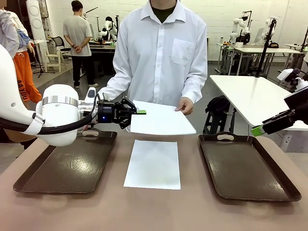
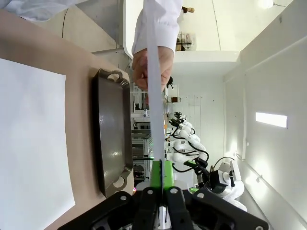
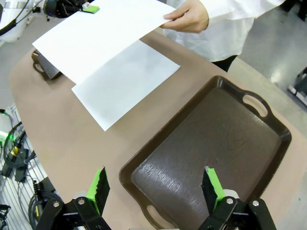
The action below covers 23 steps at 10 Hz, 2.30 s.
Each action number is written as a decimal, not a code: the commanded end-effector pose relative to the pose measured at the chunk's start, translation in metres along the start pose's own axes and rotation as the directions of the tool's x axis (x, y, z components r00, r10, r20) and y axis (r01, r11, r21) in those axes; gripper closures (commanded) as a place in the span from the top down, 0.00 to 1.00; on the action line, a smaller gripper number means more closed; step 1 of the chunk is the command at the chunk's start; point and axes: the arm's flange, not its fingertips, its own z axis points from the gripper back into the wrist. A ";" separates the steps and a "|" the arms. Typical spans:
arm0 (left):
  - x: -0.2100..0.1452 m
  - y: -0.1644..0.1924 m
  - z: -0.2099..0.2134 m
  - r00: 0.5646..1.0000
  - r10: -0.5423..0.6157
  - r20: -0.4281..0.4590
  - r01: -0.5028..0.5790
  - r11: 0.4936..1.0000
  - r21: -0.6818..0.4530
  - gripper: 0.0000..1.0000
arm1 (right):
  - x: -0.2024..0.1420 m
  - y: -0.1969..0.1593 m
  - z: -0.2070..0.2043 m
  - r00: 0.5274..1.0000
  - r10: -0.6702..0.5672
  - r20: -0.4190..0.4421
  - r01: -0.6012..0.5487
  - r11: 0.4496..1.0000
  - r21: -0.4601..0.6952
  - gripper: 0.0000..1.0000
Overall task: Sort the A4 documents.
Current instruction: Receive the A4 Paper, then place the A4 Paper in the designated Handle tray.
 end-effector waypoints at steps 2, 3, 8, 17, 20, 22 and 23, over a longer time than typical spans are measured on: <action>0.000 0.000 0.000 1.000 0.002 0.002 -0.002 1.000 -0.001 0.00 | -0.001 -0.002 -0.003 1.000 0.002 0.007 -0.003 1.000 0.019 1.00; 0.000 0.000 0.000 1.000 0.002 0.002 -0.002 1.000 -0.001 0.00 | -0.001 -0.002 -0.003 1.000 0.002 0.007 -0.003 1.000 0.019 1.00; 0.000 0.000 0.000 1.000 0.002 0.002 -0.002 1.000 -0.001 0.00 | -0.001 -0.002 -0.003 1.000 0.002 0.007 -0.003 1.000 0.019 1.00; 0.000 0.000 0.000 1.000 0.002 0.002 -0.002 1.000 -0.001 0.00 | -0.001 -0.002 -0.003 1.000 0.002 0.007 -0.003 1.000 0.019 1.00; 0.003 -0.005 0.010 0.998 -0.040 -0.055 0.042 0.999 0.032 0.01 | -0.001 -0.002 -0.003 1.000 0.002 0.007 -0.003 1.000 0.019 1.00; 0.011 -0.027 0.038 0.991 -0.091 -0.101 0.099 0.992 0.076 0.01 | -0.001 -0.002 -0.003 1.000 0.002 0.007 -0.003 1.000 0.019 1.00; 0.014 -0.037 0.055 0.988 -0.118 -0.098 0.127 0.988 0.084 0.01 | -0.001 -0.002 -0.003 1.000 0.002 0.007 -0.003 1.000 0.019 1.00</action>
